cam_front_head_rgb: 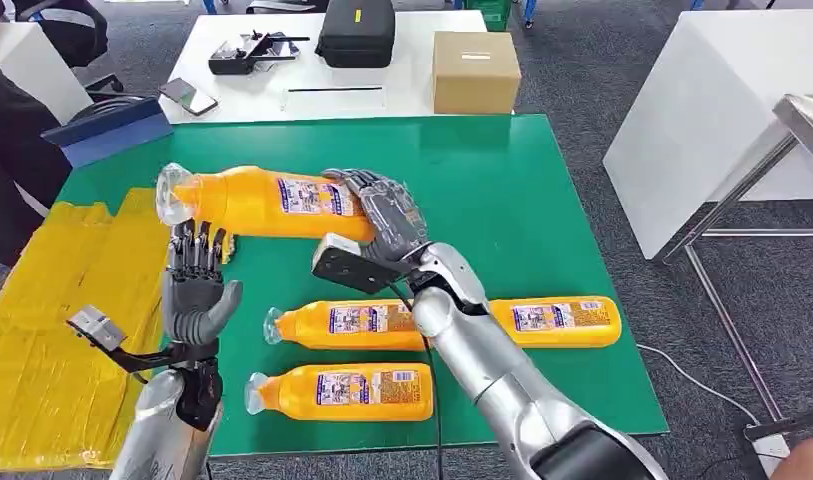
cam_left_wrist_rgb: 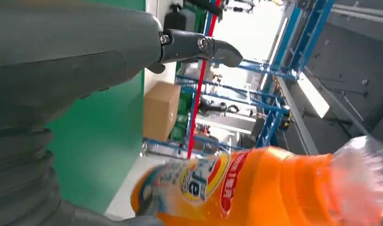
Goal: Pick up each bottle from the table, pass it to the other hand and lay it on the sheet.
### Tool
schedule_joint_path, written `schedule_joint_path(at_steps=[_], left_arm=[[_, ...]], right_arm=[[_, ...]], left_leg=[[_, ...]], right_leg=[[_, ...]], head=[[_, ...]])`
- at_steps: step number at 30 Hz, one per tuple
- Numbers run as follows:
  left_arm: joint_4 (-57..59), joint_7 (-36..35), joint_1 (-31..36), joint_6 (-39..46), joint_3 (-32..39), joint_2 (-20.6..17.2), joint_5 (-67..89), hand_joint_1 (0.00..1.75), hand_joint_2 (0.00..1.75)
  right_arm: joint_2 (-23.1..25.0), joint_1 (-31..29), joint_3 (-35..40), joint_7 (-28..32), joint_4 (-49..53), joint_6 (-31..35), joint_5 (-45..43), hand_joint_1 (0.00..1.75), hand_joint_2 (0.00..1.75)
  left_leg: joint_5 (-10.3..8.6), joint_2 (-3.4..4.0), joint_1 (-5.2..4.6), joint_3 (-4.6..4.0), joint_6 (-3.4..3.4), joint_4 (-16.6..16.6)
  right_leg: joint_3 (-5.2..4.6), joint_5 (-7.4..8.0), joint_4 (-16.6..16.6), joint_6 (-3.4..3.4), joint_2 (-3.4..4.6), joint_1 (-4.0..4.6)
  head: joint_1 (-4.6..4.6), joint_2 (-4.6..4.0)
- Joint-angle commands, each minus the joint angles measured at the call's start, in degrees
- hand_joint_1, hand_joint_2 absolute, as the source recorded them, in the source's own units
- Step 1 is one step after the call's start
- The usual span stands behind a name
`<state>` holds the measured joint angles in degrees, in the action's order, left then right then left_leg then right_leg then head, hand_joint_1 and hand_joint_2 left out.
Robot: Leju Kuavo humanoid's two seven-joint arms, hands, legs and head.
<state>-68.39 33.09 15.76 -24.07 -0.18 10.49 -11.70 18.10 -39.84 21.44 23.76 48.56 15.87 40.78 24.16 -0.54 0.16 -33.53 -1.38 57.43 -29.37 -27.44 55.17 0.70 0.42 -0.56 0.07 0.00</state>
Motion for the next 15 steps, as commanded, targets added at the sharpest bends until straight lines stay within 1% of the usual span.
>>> schedule_joint_path(at_steps=[1,5,12,15], left_arm=[[9.43,-1.67,6.7,-1.82,-3.82,0.4,-3.69,0.0,1.75],[9.81,-2.71,7.52,-2.9,-4.26,0.75,-6.08,0.0,1.75],[9.64,-3.06,7.49,-2.92,-4.61,0.49,-7.22,0.0,1.75],[10.34,-3.01,7.78,-3.12,-4.45,0.21,-8.29,0.0,1.75]], right_arm=[[1.9,-8.02,5.4,-1.09,-12.76,3.12,-4.31,1.75,1.75],[1.9,-9.26,13.77,-3.42,-16.52,5.85,-9.49,1.75,1.75],[1.9,-9.91,19.95,-4.24,-18.31,6.59,-14.85,1.75,1.75],[1.9,-9.87,22.55,-4.36,-18.31,5.87,-17.18,1.75,1.75]], left_leg=[[-0.03,-0.05,-0.04,-0.07,0.11,0.08],[-0.01,0.11,-0.05,-0.08,0.11,0.05],[-0.02,0.12,-0.04,-0.13,0.11,0.03],[-0.02,0.06,-0.02,-0.19,0.07,0.04]], right_leg=[[-0.05,-0.02,0.1,-0.06,-0.13,-0.03],[-0.08,0.01,0.09,-0.05,0.02,-0.04],[-0.01,-0.02,0.11,-0.07,0.01,-0.03],[-0.03,-0.03,0.11,-0.05,-0.03,-0.01]], head=[[0.0,0.0],[0.0,0.0],[-0.02,0.0],[0.0,0.0]])
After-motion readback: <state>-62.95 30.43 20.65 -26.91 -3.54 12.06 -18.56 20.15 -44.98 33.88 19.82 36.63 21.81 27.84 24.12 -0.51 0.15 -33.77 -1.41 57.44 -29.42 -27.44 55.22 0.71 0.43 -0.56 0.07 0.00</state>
